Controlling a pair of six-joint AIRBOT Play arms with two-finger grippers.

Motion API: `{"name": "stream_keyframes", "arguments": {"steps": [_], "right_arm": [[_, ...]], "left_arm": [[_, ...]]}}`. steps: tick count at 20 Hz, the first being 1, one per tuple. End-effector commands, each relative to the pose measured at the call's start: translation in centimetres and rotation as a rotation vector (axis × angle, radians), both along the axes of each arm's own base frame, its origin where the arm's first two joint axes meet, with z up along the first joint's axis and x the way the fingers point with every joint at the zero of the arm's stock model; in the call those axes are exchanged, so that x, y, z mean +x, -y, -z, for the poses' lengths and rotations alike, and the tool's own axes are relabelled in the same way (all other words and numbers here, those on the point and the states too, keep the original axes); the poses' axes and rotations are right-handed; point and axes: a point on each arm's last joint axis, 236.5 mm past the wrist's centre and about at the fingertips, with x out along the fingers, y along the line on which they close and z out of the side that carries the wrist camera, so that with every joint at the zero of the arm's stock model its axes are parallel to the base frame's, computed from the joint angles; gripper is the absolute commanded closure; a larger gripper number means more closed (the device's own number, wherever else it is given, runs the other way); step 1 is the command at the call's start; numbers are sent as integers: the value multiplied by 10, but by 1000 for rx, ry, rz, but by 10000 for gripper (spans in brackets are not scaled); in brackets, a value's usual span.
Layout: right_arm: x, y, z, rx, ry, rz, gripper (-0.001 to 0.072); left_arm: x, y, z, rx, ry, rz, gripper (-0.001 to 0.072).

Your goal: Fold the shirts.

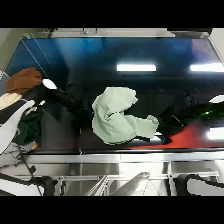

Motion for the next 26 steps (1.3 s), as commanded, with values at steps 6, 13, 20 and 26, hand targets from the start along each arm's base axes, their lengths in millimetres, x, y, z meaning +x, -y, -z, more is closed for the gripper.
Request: {"name": "stream_keyframes", "arguments": {"steps": [6, 13, 20, 26], "right_arm": [[-10, -67, 23, 138, -16, -111, 616], [28, -73, -101, 331, 284, -189, 691], [-33, -89, -437, 220, 1285, -241, 690], [-67, -68, -514, -149, 1598, -71, 691]], "left_arm": [[30, 57, 19, -22, 9, 149, 699], [29, 11, -95, -102, 24, 119, 701], [-65, 25, -418, -434, 756, 66, 698], [-120, -19, -509, -302, 1160, -146, 682]]}}
